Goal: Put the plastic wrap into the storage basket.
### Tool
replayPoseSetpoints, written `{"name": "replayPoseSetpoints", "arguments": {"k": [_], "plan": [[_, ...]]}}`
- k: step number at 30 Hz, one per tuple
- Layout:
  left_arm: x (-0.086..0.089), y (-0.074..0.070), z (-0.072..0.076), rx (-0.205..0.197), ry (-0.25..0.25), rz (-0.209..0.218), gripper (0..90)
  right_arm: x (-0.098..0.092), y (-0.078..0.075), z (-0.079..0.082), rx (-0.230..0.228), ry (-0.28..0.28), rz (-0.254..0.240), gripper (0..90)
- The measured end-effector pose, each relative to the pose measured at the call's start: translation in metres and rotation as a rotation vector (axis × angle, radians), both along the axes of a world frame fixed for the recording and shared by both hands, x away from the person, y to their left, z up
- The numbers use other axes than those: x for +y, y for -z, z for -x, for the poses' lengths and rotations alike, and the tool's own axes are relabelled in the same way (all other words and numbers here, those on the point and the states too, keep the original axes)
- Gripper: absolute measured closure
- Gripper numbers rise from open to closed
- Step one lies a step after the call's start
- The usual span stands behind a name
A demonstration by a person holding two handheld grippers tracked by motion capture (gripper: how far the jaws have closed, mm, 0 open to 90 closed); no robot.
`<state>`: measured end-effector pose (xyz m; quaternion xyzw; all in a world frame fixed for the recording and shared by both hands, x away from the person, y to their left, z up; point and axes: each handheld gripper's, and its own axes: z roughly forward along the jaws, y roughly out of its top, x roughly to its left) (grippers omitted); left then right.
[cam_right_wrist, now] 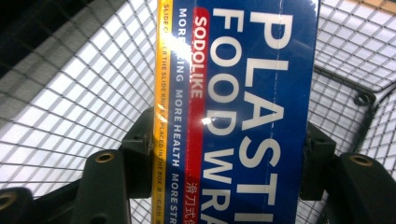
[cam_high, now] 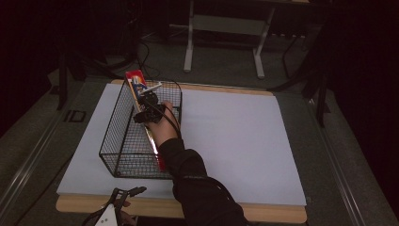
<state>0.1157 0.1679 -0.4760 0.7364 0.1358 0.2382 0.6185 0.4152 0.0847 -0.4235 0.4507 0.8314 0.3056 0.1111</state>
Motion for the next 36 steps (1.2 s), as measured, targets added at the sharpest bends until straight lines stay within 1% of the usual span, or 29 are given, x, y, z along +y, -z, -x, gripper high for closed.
{"name": "replayPoseSetpoints", "arguments": {"k": [8,10,15,16,17,18,19,22,23,25,27,28,30,32,33,36], "plan": [[0.0,0.0,0.0,0.001,0.002,-0.006,0.7,0.003,0.007,-0.004,0.013,0.007,0.022,38.3],[0.0,0.001,0.0,0.002,0.004,-0.01,0.7,0.006,0.011,-0.005,0.016,-0.01,0.025,38.1],[0.0,0.001,0.0,0.003,0.006,-0.009,0.6,0.008,0.015,-0.007,0.023,-0.014,0.037,38.0],[-0.001,0.001,0.0,0.003,0.006,-0.01,0.7,0.009,0.019,-0.009,0.023,-0.023,0.062,37.6],[-0.001,0.001,0.0,0.003,0.007,-0.01,0.7,0.009,0.02,-0.009,0.03,-0.023,0.064,37.6],[-0.001,0.001,0.0,0.003,0.007,-0.01,0.7,0.008,0.02,-0.009,0.021,-0.023,0.056,37.6],[-0.001,0.001,0.0,0.003,0.007,-0.01,0.7,0.008,0.021,-0.008,0.012,-0.028,0.061,37.4],[-0.001,0.001,-0.001,0.008,0.008,-0.012,0.7,0.008,0.02,-0.009,0.018,-0.038,0.067,36.5],[-0.001,0.001,-0.001,0.007,0.008,-0.013,0.7,0.008,0.02,-0.009,0.024,-0.038,0.06,35.9],[-0.002,0.001,-0.001,0.006,0.009,-0.014,0.7,0.006,0.017,-0.009,0.017,-0.039,0.054,33.6],[-0.002,0.001,-0.001,0.008,0.01,-0.015,0.6,0.004,0.013,-0.009,0.028,-0.05,0.019,29.0],[-0.002,0.002,-0.001,0.01,0.011,-0.018,0.7,0.003,0.011,-0.009,0.034,-0.057,0.001,28.7],[-0.002,0.002,-0.001,0.007,0.013,-0.019,0.7,0.002,0.008,-0.006,0.033,-0.068,-0.016,25.4],[-0.002,0.002,-0.001,0.007,0.013,-0.018,0.7,0.001,0.004,-0.004,0.01,-0.073,-0.017,24.8],[-0.002,0.002,-0.001,0.008,0.012,-0.018,0.7,0.0,0.001,-0.003,-0.003,-0.077,-0.026,22.4],[-0.002,0.002,-0.001,0.009,0.011,-0.018,0.7,-0.005,-0.004,0.0,-0.015,-0.09,-0.069,17.7]]}}
